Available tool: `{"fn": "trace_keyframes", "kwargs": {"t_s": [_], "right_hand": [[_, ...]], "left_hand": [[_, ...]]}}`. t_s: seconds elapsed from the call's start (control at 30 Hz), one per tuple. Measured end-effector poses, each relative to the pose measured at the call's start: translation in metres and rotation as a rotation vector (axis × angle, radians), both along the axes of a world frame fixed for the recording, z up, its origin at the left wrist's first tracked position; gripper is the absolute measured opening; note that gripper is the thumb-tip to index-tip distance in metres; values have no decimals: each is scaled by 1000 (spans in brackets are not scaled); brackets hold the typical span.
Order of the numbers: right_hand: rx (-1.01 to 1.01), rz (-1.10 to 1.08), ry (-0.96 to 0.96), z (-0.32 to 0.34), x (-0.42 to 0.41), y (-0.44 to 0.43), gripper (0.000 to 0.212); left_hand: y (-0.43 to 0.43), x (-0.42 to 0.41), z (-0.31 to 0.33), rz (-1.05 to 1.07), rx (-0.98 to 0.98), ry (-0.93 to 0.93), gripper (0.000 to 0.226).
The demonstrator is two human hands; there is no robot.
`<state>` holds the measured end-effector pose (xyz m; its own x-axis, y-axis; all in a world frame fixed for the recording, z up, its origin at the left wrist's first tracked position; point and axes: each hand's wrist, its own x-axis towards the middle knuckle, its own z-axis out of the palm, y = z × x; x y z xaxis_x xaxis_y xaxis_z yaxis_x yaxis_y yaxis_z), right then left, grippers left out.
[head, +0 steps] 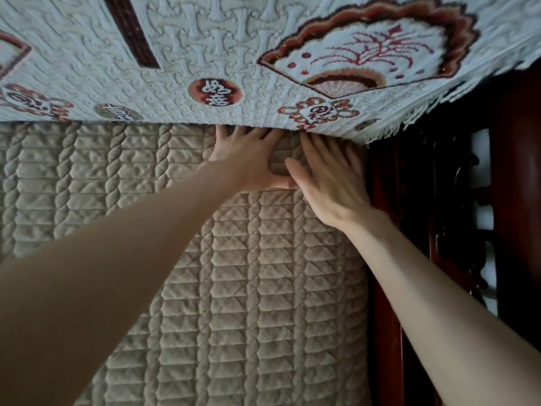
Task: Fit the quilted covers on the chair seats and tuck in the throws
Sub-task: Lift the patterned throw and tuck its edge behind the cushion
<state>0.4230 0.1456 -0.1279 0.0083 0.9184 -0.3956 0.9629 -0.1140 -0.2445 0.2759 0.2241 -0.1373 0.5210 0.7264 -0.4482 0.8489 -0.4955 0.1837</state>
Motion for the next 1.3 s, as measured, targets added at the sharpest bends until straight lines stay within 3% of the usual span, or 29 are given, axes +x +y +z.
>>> {"fn": "trace_keyframes", "kwargs": {"t_s": [0.1,0.2,0.37,0.5,0.77,1.07,1.3], "right_hand": [[17,65,33,1,-6,24,77],[-139,-49,129,-1,-10,43,65],[-88,-47,72,-1,-25,30,67],[-95,51,40,2,-49,10,70],[-134,28,-9,-6,-67,40,73],[2,39,-140,-12,-125,-39,76],[-37,-39,-146,-11,-150,-29,73]], "left_hand": [[-20,-10,-1,33,94,-86,105],[-39,-40,-3,60,130,-37,110],[-14,-98,-6,227,92,9,120],[2,-98,-9,223,64,20,126],[-63,-152,-15,222,183,-49,113],[-61,-188,-25,283,269,-69,84],[-144,-240,-27,199,202,-99,77]]}}
